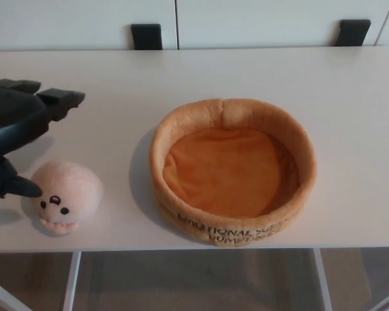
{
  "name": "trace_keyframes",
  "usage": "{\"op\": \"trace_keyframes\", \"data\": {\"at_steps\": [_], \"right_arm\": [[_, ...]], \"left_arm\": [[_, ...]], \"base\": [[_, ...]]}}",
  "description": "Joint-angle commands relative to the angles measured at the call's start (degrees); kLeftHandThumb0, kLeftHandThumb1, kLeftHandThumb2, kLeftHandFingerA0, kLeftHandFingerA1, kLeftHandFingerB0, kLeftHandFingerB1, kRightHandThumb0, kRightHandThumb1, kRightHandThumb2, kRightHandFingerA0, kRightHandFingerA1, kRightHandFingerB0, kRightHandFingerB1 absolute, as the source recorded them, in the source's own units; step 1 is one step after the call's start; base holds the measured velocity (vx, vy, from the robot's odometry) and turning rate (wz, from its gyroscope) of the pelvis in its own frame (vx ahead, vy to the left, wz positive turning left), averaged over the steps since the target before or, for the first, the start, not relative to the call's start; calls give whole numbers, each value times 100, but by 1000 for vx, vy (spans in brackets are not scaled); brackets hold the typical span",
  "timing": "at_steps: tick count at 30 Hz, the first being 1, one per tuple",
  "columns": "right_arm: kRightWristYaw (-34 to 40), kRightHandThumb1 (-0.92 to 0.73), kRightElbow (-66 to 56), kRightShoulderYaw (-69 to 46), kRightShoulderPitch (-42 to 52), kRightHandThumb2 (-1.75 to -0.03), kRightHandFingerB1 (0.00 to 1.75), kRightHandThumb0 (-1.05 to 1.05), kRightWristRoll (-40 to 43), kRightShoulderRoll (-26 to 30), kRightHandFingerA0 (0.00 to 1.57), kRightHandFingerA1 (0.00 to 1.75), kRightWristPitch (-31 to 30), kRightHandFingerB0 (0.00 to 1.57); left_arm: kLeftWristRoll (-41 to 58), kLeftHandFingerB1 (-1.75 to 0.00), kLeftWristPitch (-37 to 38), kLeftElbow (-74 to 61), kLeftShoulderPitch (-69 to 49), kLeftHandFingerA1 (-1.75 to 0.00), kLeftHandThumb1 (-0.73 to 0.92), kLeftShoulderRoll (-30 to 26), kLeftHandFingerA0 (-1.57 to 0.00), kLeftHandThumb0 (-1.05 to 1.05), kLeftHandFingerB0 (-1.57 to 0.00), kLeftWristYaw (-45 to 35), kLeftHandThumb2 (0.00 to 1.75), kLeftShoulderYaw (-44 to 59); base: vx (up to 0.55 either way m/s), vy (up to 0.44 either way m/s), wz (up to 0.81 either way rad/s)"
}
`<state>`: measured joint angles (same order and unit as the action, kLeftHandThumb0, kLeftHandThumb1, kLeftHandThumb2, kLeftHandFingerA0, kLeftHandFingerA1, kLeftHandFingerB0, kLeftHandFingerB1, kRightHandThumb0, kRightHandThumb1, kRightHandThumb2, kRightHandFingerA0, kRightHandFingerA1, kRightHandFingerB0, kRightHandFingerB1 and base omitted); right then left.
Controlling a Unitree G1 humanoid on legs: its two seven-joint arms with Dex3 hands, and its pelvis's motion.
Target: The robot walks towards a table in front, picks a dumpling toy with left hand and puts it in an orange round plate
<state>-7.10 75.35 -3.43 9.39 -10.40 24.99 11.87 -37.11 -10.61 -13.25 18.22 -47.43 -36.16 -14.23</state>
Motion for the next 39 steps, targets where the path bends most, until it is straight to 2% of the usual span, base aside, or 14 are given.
{"op": "trace_keyframes", "data": {"at_steps": [1, 8, 15, 16, 39], "right_arm": [[37, -62, 9, 64, 64, -58, 35, -37, -16, 80, 63, 44, 0, 44], [-30, -62, -10, -3, 97, -59, 35, -36, 75, 72, 63, 45, -6, 44], [-31, -63, 12, -29, 73, -59, 36, -33, 104, 51, 64, 47, -20, 45], [-16, -63, 10, -3, 70, -59, 36, -34, 77, 59, 65, 48, -28, 45], [-97, -65, 11, 8, 96, -59, 35, -34, 111, 35, 59, 44, -52, 44]], "left_arm": [[-488, -1, -574, -120, 306, -1, 41, -144, 0, -71, 0, -876, 83, -202], [-758, 0, -821, -166, 349, 0, 42, 28, 0, -74, 0, -992, 84, -355], [-1135, -8, -778, -225, 41, -7, 39, 372, 0, -73, 0, -632, 84, -565], [-1208, -9, -777, -190, -34, -15, 36, 435, -1, -86, 0, -545, 73, -614], [-1721, -8, -627, 851, -369, -15, 38, 962, -2, -85, 0, -90, 74, -1028]], "base": [[0, 0, 0], [0, 0, 0], [0, 0, 0], [0, 0, 0], [0, 0, 0]]}}
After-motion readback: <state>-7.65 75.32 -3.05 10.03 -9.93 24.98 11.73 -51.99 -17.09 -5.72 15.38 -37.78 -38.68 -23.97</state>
